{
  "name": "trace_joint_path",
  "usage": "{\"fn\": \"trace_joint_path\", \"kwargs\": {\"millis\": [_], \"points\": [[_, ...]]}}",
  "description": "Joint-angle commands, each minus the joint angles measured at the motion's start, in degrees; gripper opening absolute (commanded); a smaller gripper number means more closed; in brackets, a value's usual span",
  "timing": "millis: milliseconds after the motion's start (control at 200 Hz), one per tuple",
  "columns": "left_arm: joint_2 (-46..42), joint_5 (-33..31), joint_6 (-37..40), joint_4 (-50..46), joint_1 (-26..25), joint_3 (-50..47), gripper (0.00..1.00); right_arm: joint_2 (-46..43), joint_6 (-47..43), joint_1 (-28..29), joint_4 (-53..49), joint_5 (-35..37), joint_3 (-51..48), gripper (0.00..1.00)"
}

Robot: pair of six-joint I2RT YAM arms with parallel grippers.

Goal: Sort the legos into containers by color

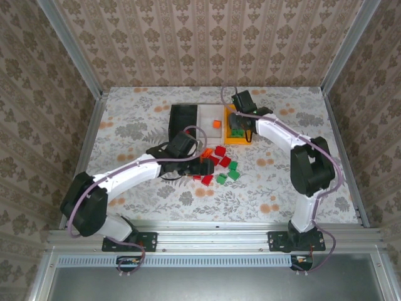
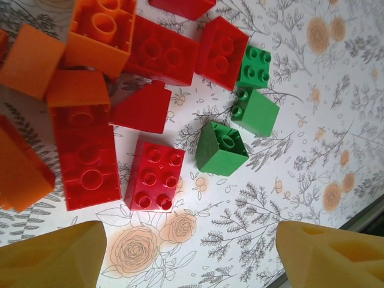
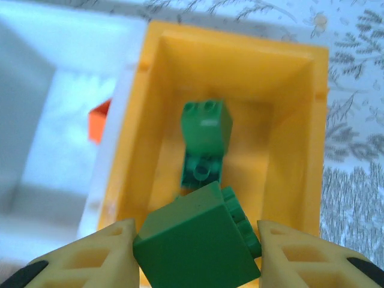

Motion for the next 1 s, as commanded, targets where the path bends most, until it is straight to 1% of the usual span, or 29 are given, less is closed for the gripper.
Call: {"fn": "trace_joint_path", "kwargs": {"millis": [0, 40, 95, 120, 190, 295, 395, 515, 755, 875, 1000], "points": [[2.6, -1.2, 1.9, -2.6, -0.7, 1.6, 0.81, 5.5, -2.2, -0.7, -4.6, -0.5, 6.3, 0.42], [3.6, -0.8, 2.0, -2.6, -1.1, 2.0, 0.8, 7.2, -3.0, -1.0, -6.1, -0.6, 9.0, 0.45], [5.0, -0.7, 2.3, -3.2, -1.6, 3.1, 0.79, 8.4, -3.6, -1.1, -8.3, 0.1, 10.9, 0.54], [5.6, -0.9, 2.7, -3.5, -2.0, 3.8, 0.79, 8.3, -3.7, -1.1, -8.1, 0.4, 11.1, 0.56], [7.5, -1.7, 3.5, -4.9, -3.2, 5.8, 0.77, 6.9, -3.5, -1.1, -7.6, -0.4, 10.6, 0.59], [10.8, -4.0, 5.8, -8.5, -5.7, 10.3, 0.73, 2.7, -2.6, -1.1, -6.8, -1.6, 8.2, 0.63], [14.0, -8.4, 8.0, -13.1, -8.1, 14.8, 0.71, -2.3, -1.5, -1.1, -4.3, -1.6, 4.8, 0.63], [16.5, -12.2, 9.1, -16.1, -9.2, 17.2, 0.68, -9.4, 0.2, -1.1, -2.1, -2.6, -1.6, 0.64], [19.6, -14.2, 10.8, -14.8, -9.3, 16.9, 0.67, -21.5, 3.3, -1.2, 0.6, -2.9, -14.2, 0.64], [21.1, -13.7, 11.6, -13.1, -9.0, 16.5, 0.67, -25.2, 3.9, -1.2, 0.7, -3.1, -18.4, 0.64], [22.4, -14.6, 11.0, -13.5, -8.7, 16.8, 0.65, -27.6, 4.1, -1.2, 0.7, -3.3, -21.0, 0.64]]}}
